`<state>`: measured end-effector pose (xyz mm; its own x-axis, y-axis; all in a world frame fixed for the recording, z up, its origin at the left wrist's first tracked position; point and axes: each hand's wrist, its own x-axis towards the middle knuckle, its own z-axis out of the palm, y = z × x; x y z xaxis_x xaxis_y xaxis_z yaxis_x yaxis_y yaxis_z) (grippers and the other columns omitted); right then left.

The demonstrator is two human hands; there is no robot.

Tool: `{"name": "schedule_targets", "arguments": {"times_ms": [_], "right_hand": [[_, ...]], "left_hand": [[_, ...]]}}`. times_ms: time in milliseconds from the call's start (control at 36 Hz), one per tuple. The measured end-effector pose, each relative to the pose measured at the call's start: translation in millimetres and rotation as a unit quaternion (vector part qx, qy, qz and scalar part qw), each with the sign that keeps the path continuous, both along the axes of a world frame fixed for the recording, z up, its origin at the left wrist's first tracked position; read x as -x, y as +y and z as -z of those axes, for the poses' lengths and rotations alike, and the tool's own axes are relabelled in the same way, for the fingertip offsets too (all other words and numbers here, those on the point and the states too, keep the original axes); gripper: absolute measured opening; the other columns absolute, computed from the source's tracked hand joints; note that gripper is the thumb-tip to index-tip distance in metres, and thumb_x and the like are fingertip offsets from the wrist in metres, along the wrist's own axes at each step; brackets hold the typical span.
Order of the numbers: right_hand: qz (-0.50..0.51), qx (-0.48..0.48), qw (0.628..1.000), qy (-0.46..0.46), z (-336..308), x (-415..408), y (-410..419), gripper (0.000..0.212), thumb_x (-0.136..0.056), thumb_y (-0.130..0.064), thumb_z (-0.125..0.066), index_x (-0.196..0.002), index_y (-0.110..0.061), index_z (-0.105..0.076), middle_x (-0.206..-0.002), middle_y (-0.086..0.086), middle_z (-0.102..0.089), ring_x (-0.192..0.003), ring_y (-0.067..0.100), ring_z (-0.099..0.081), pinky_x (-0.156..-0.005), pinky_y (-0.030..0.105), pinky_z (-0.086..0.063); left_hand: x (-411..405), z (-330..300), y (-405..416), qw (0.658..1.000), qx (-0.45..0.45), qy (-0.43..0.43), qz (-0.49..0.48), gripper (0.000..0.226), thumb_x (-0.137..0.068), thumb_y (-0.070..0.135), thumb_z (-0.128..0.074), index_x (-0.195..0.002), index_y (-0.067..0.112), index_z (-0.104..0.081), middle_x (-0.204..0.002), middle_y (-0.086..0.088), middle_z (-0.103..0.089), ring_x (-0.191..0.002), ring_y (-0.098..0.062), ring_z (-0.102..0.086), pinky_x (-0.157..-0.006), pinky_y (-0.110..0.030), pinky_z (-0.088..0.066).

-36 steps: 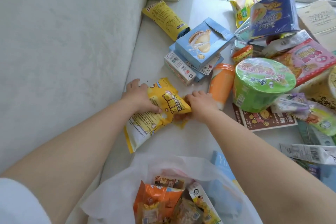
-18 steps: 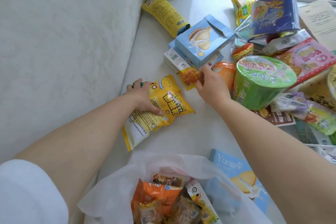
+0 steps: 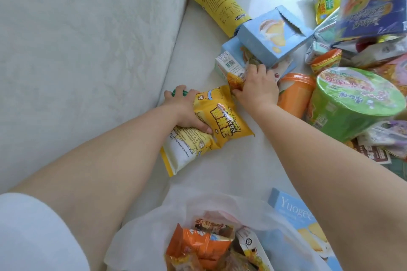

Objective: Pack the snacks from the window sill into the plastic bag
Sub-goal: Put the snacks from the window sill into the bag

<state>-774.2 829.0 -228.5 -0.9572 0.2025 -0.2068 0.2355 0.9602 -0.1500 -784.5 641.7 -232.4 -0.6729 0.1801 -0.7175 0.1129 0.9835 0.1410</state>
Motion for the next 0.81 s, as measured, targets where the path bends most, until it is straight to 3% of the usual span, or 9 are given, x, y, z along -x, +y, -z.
{"name": "schedule_targets", "arguments": {"times_ms": [139,278,500,667,806], "right_hand": [[0.069,0.037,0.994,-0.074,-1,11,-7,0.067,-0.078,-0.041,-0.070,-0.130,-0.007,-0.044,-0.128,0.013,-0.046,-0.118,0.032,-0.046,-0.091,0.039,-0.043],[0.110,0.044,0.989,-0.085,-1,3,-11,0.065,-0.073,-0.049,-0.071,-0.121,-0.007,-0.054,-0.121,0.010,-0.045,-0.108,0.027,-0.053,-0.083,0.036,-0.046],[0.187,0.176,0.966,-0.031,-11,-35,0,0.048,-0.077,-0.038,-0.067,-0.111,-0.008,-0.052,-0.117,0.012,-0.055,-0.106,0.031,-0.054,-0.081,0.036,-0.042],[0.232,0.264,0.933,0.076,-39,-84,8,0.031,-0.075,-0.033,-0.068,-0.089,-0.011,-0.052,-0.093,0.008,-0.057,-0.087,0.027,-0.052,-0.067,0.030,-0.033],[0.251,0.390,0.878,0.118,-81,-133,11,0.020,-0.076,-0.024,-0.072,-0.084,-0.018,-0.055,-0.079,-0.002,-0.059,-0.071,0.013,-0.049,-0.052,0.017,-0.034]], "left_hand": [[7,-5,0,0.999,-0.002,-0.009,-0.031,0.126,-0.045,0.071,-0.077,-0.148,0.040,-0.009,-0.153,-0.008,-0.002,-0.140,-0.038,-0.003,-0.115,-0.048,-0.020],[8,-12,1,0.999,0.020,-0.008,-0.046,0.123,-0.046,0.072,-0.076,-0.146,0.039,-0.015,-0.140,-0.016,-0.022,-0.132,-0.037,-0.016,-0.110,-0.046,-0.025],[-18,-17,0,0.992,-0.083,0.042,-0.083,0.109,-0.048,0.056,-0.086,-0.139,0.033,-0.031,-0.134,-0.008,-0.026,-0.124,-0.028,-0.044,-0.097,-0.035,-0.041],[-43,-29,-4,0.983,-0.118,0.086,-0.109,0.104,-0.055,0.053,-0.084,-0.141,0.031,-0.031,-0.139,-0.009,-0.034,-0.129,-0.028,-0.042,-0.100,-0.035,-0.038],[-73,-55,-3,0.955,-0.152,0.205,-0.152,0.089,-0.060,0.049,-0.082,-0.136,0.034,-0.039,-0.133,-0.005,-0.038,-0.121,-0.027,-0.048,-0.095,-0.036,-0.041]]}}
